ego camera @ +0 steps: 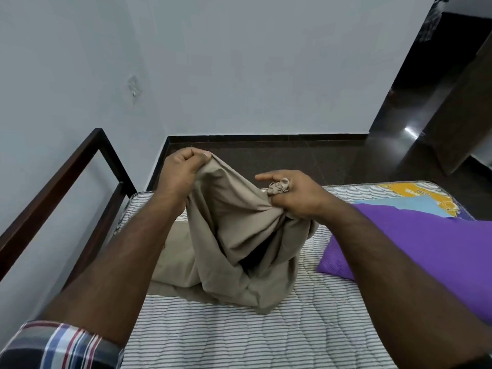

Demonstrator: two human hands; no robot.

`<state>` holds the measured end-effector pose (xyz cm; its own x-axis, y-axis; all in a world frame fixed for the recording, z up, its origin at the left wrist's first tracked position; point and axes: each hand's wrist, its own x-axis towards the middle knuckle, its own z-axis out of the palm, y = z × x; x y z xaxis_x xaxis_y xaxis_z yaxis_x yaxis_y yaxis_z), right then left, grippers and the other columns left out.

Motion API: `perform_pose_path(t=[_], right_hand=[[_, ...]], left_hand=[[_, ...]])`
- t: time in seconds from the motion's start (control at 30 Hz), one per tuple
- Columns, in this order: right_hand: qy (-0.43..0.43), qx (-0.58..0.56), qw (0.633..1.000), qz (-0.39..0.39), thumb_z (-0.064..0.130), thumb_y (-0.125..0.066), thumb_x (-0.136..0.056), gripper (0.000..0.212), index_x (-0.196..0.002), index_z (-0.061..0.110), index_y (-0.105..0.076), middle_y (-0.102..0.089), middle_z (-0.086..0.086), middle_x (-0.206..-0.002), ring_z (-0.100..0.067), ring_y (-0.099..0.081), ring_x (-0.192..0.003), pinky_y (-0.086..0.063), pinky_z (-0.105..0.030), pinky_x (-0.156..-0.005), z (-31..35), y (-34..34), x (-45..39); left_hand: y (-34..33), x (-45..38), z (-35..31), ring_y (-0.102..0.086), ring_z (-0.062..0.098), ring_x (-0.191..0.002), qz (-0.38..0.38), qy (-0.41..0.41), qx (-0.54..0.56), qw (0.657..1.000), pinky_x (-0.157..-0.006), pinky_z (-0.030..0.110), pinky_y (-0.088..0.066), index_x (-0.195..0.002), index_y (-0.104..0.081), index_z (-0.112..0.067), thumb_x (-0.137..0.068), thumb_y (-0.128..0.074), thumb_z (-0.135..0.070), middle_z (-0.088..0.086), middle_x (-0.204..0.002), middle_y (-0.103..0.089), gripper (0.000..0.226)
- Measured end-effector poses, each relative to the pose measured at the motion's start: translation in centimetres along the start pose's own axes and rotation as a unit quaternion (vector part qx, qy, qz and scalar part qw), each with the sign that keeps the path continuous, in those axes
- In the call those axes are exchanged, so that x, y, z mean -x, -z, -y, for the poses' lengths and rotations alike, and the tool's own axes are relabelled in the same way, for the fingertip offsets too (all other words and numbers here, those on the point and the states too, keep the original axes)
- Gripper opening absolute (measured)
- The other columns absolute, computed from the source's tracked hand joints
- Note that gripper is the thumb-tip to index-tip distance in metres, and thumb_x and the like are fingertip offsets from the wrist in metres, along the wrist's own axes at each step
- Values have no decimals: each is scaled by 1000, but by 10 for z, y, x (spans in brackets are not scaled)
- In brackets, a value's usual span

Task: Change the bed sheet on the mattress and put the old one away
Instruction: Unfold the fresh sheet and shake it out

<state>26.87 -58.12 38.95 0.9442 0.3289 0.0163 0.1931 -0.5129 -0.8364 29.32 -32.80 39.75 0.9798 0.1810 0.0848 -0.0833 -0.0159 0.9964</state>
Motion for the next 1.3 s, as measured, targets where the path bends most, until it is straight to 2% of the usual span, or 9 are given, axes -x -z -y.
perform_pose_path(t=[0.13, 0.23, 0.33, 0.43, 0.53, 0.7, 0.87, 1.07, 1.3], right_hand=[[6, -127, 992, -12, -11, -60, -86, 41, -106, 21, -76, -77, 5, -104, -4, -68, -95, -52, -22, -88, 10, -2, 5], [-14, -67, 997, -35, 34, -71, -91, 10, -88, 27, -78, -77, 7, -92, -6, -69, -88, -56, -33, -86, 11, -2, 0], [-45, 60, 993, -95, 64, -75, -73, 43, -63, 23, -64, -60, 13, -56, -6, -56, -59, -45, -29, -62, 11, 0, -7], [-30, -6, 984, -173, 40, -79, -77, 34, -60, 22, -57, -51, 12, -53, -9, -49, -56, -41, -30, -61, 18, 2, -11], [32, -86, 988, -126, 13, -76, -79, 14, -88, 22, -69, -66, 9, -85, -6, -60, -78, -50, -32, -78, 28, -5, -13], [61, -200, 978, -13, 7, -79, -82, 48, -128, 11, -65, -70, -4, -123, -12, -65, -116, -50, -31, -104, 36, -12, -4], [42, -38, 994, -91, 34, -87, -65, 39, -101, 25, -77, -77, 7, -97, -10, -72, -97, -55, -45, -96, 35, -12, -11], [-27, 33, 964, -261, 31, -82, -74, 15, -88, 28, -75, -75, 11, -85, -9, -70, -86, -57, -36, -87, 21, 22, -12], [-10, 50, 956, -289, 31, -79, -78, 10, -82, 28, -70, -71, 13, -80, -6, -67, -81, -53, -25, -77, 25, 32, -8]], left_hand=[[-1, 3, 6, -57, 14, -75, 8, 21, 14, 1000, -75, 30, -45, -68, -70, -23, -90, -68, -15, -1, -76, -66, 24], [1, 5, 8, -60, 13, -76, 16, 19, -1, 1000, -76, 31, -47, -71, -73, -22, -89, -70, -17, -2, -77, -69, 19], [-2, 11, 7, -61, 12, -80, 62, 17, -11, 998, -80, 31, -46, -74, -74, -23, -89, -70, -16, -4, -79, -70, 17], [-12, 20, 6, -60, 8, -81, 125, 7, -9, 992, -79, 27, -45, -80, -75, -21, -92, -68, -14, -4, -84, -70, 16], [-26, 29, 4, -62, 10, -83, 182, -12, -5, 983, -80, 24, -47, -85, -74, -19, -94, -66, -10, -1, -87, -72, 15], [-44, 34, -3, -63, 16, -85, 211, 3, 51, 976, -81, 28, -50, -83, -74, -17, -92, -67, -10, 6, -88, -70, 13], [-43, 29, 0, -64, 15, -87, 221, 3, 8, 975, -81, 28, -50, -86, -76, -15, -95, -66, -15, 6, -91, -73, 14], [-16, 35, 27, -48, 15, -57, 233, 21, -66, 970, -50, 22, -39, -83, -68, -15, -89, -75, -18, 7, -65, -56, 9], [1, 44, 63, -65, 19, -76, 140, -78, -370, 915, -69, 38, -53, -101, -55, -34, -73, -51, -38, -7, -79, -69, 29]])
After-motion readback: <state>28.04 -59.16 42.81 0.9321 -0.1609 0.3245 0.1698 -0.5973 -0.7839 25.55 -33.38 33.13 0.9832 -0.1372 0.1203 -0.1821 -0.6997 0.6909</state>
